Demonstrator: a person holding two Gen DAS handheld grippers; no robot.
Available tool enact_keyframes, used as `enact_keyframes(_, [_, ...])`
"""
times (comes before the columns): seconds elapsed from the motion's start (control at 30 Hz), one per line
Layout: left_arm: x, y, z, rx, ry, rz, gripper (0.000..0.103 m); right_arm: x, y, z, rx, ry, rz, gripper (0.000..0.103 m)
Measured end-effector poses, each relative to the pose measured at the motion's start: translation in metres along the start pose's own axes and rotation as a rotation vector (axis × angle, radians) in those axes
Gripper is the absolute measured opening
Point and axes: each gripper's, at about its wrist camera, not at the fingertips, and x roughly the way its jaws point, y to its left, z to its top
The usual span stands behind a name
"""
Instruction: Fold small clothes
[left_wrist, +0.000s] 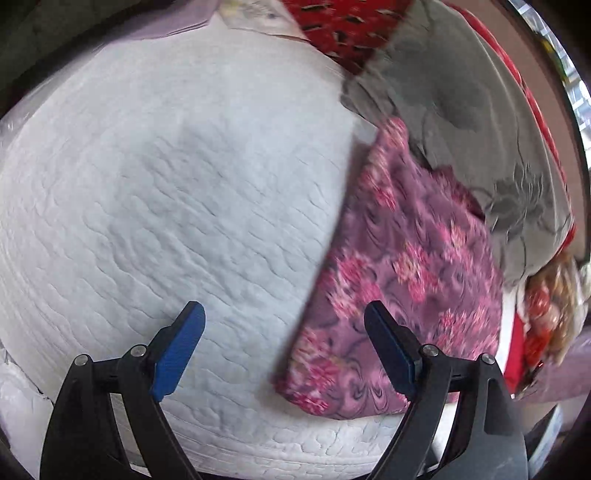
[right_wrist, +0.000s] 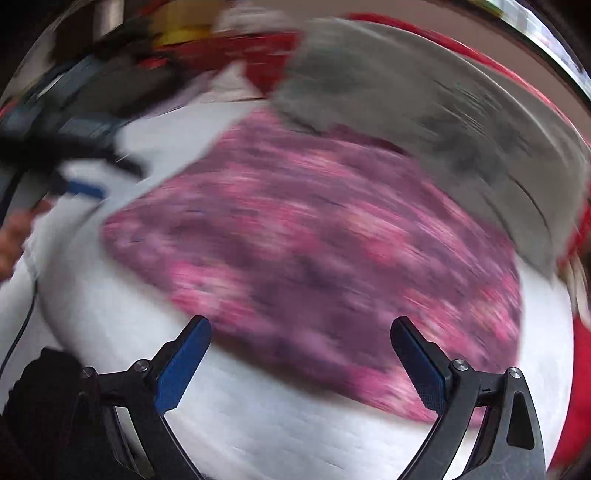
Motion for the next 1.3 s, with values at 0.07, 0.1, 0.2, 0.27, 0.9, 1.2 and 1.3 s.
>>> enact_keyframes(0.07, [-0.003, 0.008, 0.001, -0.014, 0.003, -0.011, 0.089, 0.007, 0.032, 0.01, -0.092, -0.007, 0.02, 0.098])
enact_keyframes(0.1, [-0.004, 0.013, 0.004, -0.018, 0.006, -0.015, 0.089, 0.014, 0.048, 0.016, -0.148, -0.008, 0.024, 0.098])
enact_keyframes(0.2, [-0.002, 0.021, 0.009, -0.025, 0.02, -0.027, 0.089, 0.03, 0.087, 0.028, -0.277, -0.014, -0.003, 0.098])
enact_keyframes(0.27, [0.001, 0.02, 0.017, -0.021, 0.035, -0.036, 0.089, 0.042, 0.105, 0.034, -0.323, -0.012, -0.024, 0.098])
enact_keyframes(0.9, [0.056, -0.057, 0.078, 0.112, 0.263, -0.275, 0.089, 0.046, 0.133, 0.047, -0.47, -0.254, -0.282, 0.009])
enact_keyframes(1.2, [0.085, -0.116, 0.083, 0.213, 0.307, -0.246, 0.051, 0.023, 0.108, 0.045, -0.381, -0.286, -0.26, 0.008])
enact_keyframes(1.3, [0.083, -0.128, 0.082, 0.244, 0.279, -0.191, 0.015, 0.016, 0.106, 0.041, -0.366, -0.297, -0.256, 0.008])
